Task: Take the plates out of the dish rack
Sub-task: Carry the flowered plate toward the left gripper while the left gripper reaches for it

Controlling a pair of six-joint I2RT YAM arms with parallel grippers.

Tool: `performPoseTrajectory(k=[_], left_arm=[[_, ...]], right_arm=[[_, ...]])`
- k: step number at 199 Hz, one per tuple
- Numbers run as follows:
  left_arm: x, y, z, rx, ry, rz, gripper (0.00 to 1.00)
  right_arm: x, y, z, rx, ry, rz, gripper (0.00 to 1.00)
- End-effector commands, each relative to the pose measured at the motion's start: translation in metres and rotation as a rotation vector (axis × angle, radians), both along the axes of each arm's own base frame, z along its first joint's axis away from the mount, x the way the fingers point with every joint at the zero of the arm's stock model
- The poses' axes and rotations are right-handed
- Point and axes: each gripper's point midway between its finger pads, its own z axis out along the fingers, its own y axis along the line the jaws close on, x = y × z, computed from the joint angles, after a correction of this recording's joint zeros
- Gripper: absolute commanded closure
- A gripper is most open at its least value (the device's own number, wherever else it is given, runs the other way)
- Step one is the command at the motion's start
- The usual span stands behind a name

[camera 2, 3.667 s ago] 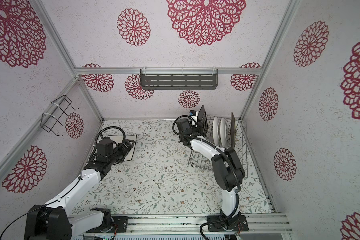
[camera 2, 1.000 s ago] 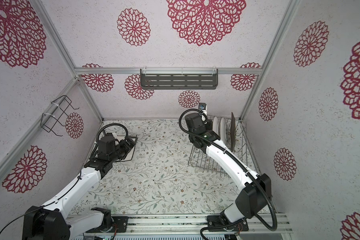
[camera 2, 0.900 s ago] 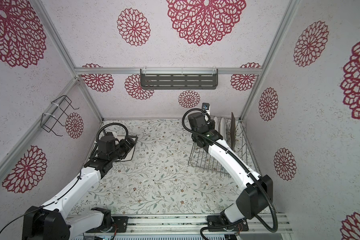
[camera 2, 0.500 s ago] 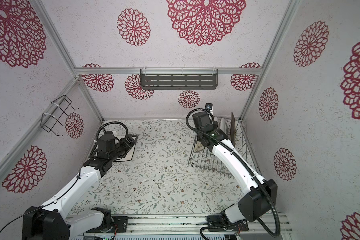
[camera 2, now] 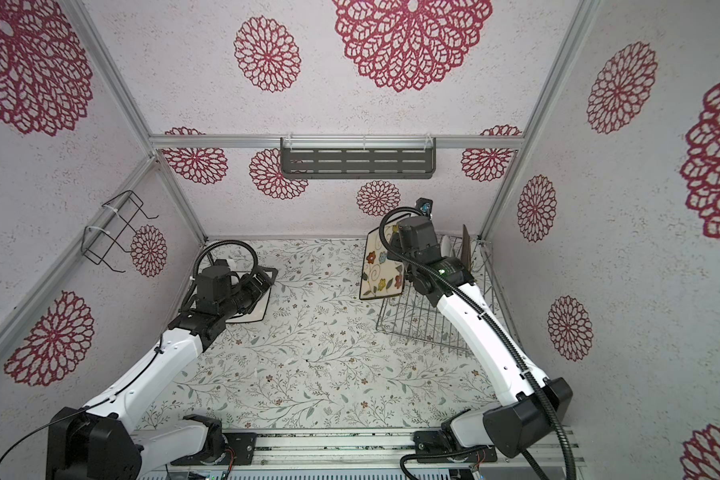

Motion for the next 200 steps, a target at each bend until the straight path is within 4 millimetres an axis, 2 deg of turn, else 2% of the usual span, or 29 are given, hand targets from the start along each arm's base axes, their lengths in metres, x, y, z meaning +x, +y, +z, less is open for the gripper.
performPoseTrajectory(k=[1,41,111,155,178,200], left_arm=[[0.001,-0.006,0.02,-0.014,-0.047,-0.02,0.03],[-0.003,-0.003,0.029,-0.011,-0.062,-0.011,0.03],[-0.004,-0.002,0.037,-0.03,-0.078,0.003,0.03],[-0.003,-0.001,0.042,-0.067,-0.107,0.024,0.03],[-0.002,-0.008,0.047,-0.147,-0.138,0.032,0.03],[-0.005,-0.022,0.048,-0.173,-0.161,0.028,0.03]], right_arm=[[-0.003,0.013,0.073,0.301,-0.245,0.063,1.0],[0.0,0.021,0.065,0.447,-0.295,0.077,1.0],[-0.004,0.013,0.042,0.832,-0.488,0.049,1.0],[-0.01,0.0,0.033,0.876,-0.552,-0.04,1.0],[-0.011,0.0,0.029,0.939,-0.572,-0.051,1.0],[-0.012,0.003,0.028,0.99,-0.593,-0.052,1.0]])
